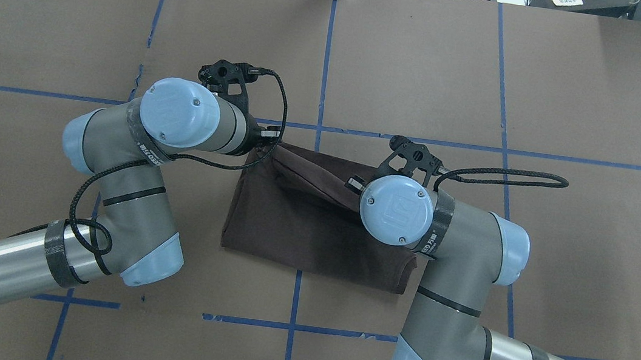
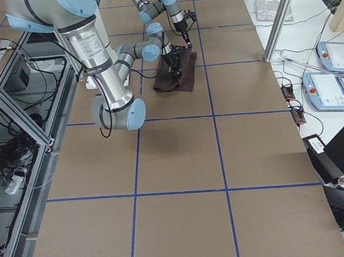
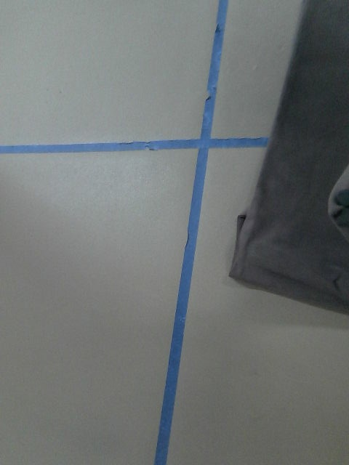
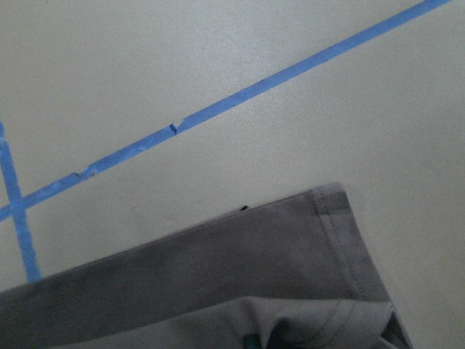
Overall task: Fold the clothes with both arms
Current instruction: 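Fold the lifted edge with both grippers over onto the far half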
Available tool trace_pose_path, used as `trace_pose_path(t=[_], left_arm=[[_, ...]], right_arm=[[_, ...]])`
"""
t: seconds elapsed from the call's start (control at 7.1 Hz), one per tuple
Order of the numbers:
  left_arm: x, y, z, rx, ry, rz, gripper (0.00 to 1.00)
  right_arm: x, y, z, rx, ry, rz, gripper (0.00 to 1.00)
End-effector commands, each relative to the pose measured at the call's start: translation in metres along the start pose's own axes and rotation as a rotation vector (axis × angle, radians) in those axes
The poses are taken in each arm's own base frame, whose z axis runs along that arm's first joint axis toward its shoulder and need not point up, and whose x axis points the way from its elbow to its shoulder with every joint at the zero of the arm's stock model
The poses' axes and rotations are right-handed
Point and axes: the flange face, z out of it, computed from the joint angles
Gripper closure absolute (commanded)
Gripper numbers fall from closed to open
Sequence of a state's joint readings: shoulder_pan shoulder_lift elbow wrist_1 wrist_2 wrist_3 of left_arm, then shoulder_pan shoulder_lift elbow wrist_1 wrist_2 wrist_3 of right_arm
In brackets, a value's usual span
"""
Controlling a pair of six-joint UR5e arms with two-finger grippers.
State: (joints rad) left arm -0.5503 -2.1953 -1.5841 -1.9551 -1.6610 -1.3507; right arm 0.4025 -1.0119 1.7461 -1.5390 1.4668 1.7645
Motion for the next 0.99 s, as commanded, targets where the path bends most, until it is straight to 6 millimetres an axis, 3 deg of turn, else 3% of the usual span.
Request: trace_pose_path(t=[0.0,0.14,0.28,0.42,0.56,0.7,0.85], left_arm=[[-0.002,0.0,0.007,-0.002,-0.003,0.005,0.97],[-0.003,-0.001,0.005,0.0,0.0,0.118,0.01],[-0.006,-0.016,-0.011,0.019,0.016,0.184,0.0],[-0.017,-0.038,-0.024,-0.026,0.038,0.242,0.0],[-0.035,-0.05,-0.03,-0.053,0.043,0.275,0.0],[-0.036,-0.051,-0.033,-0.047,0.046,0.277,0.0],[-0.036,-0.05,-0.032,-0.048,0.046,0.269,0.0]], right_arm=[[-0.001,-0.011,0.009,-0.004,0.009,-0.039,0.92],[-0.002,-0.013,0.008,-0.004,0.006,-0.125,0.01],[-0.007,-0.031,-0.002,-0.021,-0.011,-0.145,0.0],[-0.024,-0.037,-0.028,-0.1,-0.055,-0.166,0.0],[-0.038,-0.033,-0.045,-0.105,-0.088,-0.172,0.0],[-0.047,0.002,-0.046,-0.115,-0.096,-0.211,0.0],[-0.05,0.031,-0.031,-0.066,-0.079,-0.252,0.0]])
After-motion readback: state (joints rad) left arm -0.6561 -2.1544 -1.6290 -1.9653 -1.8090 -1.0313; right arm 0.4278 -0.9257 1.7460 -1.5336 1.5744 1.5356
